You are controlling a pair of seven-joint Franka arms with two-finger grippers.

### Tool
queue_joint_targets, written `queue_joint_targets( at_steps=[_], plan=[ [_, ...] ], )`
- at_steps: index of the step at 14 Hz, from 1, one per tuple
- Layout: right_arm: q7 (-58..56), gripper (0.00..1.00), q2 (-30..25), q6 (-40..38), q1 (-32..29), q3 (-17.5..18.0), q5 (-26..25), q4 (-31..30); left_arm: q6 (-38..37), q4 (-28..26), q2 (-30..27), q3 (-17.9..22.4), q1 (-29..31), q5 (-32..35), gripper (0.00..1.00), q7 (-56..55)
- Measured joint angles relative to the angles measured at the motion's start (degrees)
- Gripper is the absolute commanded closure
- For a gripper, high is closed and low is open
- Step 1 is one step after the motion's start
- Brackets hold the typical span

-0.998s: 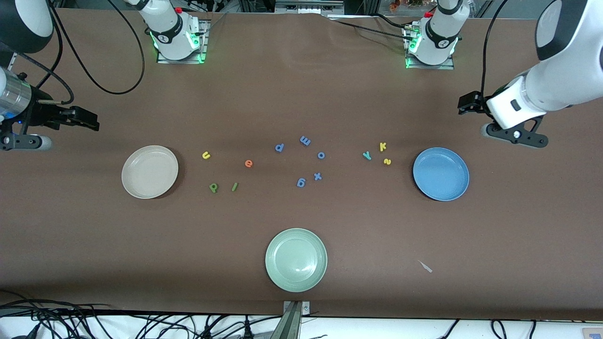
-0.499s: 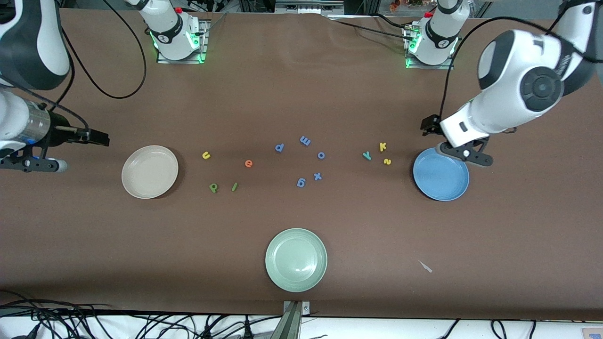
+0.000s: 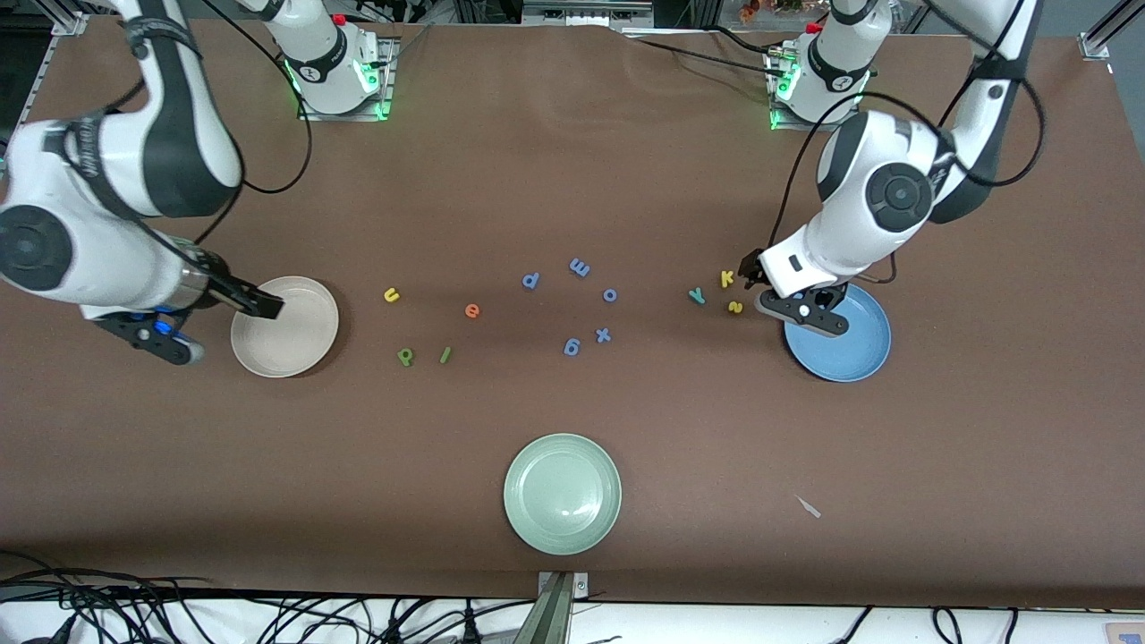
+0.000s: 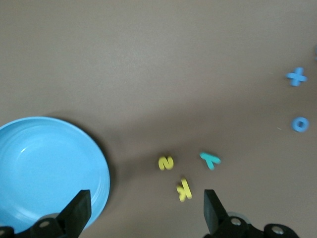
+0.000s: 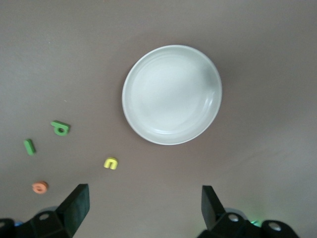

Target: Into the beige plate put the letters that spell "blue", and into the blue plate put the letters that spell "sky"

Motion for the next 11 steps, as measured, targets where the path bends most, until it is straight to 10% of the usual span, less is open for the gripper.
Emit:
queue_joint_targets(
  at_steps=[11],
  plan=[
    [22.6,0.0,2.7,32.9,6.7,1.1,1.3,-18.8,10.0,-13.5,1.9,0.0,-4.5,-7.5,0.06,0.0]
  ],
)
